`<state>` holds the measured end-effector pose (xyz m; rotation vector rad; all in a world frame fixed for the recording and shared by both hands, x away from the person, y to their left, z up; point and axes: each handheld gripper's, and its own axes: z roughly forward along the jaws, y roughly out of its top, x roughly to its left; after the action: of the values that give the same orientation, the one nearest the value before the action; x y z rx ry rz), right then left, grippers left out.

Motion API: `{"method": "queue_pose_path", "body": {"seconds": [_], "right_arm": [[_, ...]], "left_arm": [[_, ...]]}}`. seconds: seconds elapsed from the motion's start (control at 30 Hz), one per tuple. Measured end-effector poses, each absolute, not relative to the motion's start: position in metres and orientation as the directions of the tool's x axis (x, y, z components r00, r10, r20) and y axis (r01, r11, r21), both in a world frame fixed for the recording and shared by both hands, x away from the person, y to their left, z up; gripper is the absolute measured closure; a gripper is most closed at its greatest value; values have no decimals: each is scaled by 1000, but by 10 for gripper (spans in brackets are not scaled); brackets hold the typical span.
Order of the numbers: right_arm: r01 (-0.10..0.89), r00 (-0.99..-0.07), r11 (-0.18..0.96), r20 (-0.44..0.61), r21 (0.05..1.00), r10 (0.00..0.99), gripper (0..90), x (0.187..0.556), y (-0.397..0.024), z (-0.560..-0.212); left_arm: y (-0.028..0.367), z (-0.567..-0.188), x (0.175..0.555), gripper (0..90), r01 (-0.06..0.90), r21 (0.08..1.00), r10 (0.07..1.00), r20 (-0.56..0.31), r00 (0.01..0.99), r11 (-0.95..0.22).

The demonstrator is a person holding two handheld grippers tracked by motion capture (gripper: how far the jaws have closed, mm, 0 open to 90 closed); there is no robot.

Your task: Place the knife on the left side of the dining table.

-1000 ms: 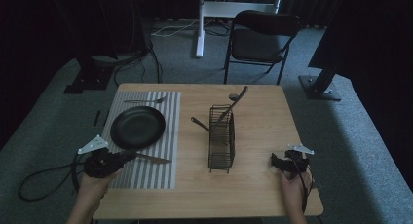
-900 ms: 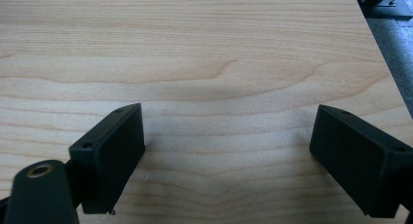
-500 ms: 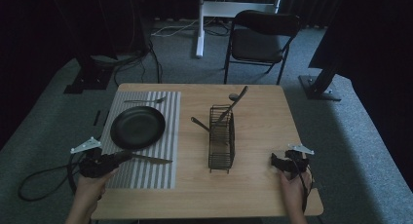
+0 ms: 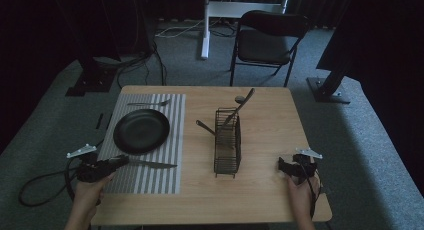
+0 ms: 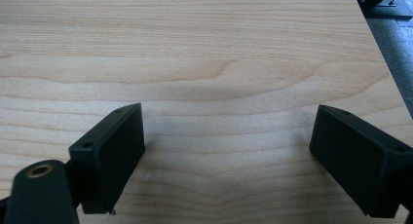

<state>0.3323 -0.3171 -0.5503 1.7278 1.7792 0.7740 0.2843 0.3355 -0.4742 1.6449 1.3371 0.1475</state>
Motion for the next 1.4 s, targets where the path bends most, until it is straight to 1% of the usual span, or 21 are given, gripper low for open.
{"method": "queue_pose_path", "body": {"seconds": [0.07, 0.13, 0.33, 0.57, 0.67, 0.7, 0.8, 0.9, 0.93, 1.0, 1.13, 1.33, 1.4], "right_arm": [[691, -35, 15, 13, 723, 999, 118, 332, -317, -550], [691, -35, 14, 13, 723, 999, 118, 332, -317, -550], [691, -35, 15, 13, 723, 999, 118, 332, -317, -550], [691, -35, 15, 13, 723, 999, 118, 332, -317, -550], [691, -35, 15, 13, 723, 999, 118, 332, -317, -550], [691, -35, 15, 13, 723, 999, 118, 332, -317, -550], [691, -35, 15, 13, 723, 999, 118, 332, -317, -550], [691, -35, 15, 13, 723, 999, 118, 332, -317, -550], [691, -35, 15, 13, 723, 999, 118, 332, -317, -550], [691, -35, 15, 13, 723, 999, 118, 332, -317, -550], [691, -35, 15, 13, 723, 999, 118, 332, -317, -550], [691, -35, 15, 13, 723, 999, 118, 332, -317, -550], [691, -35, 15, 13, 723, 999, 118, 332, -317, -550]], "left_arm": [[339, -479, 286, 672, 690, 719, 806, -457, 377, 85], [341, -483, 288, 644, 692, 715, 808, -462, 365, 96], [350, -498, 295, 630, 717, 683, 784, -519, 341, 140], [357, -511, 301, 592, 732, 663, 779, -537, 322, 154], [359, -517, 305, 565, 739, 657, 792, -527, 308, 149], [359, -519, 306, 539, 741, 655, 795, -525, 306, 148], [358, -524, 308, 508, 741, 657, 805, -512, 301, 140], [357, -526, 311, 454, 743, 658, 821, -489, 294, 125], [354, -529, 314, 425, 743, 662, 836, -463, 295, 104], [354, -531, 316, 402, 749, 654, 840, -462, 284, 107], [353, -533, 317, 378, 745, 659, 845, -454, 282, 106], [353, -537, 319, 340, 735, 668, 867, -429, 253, 117], [352, -537, 318, 341, 718, 688, 893, -384, 237, 105]]}}
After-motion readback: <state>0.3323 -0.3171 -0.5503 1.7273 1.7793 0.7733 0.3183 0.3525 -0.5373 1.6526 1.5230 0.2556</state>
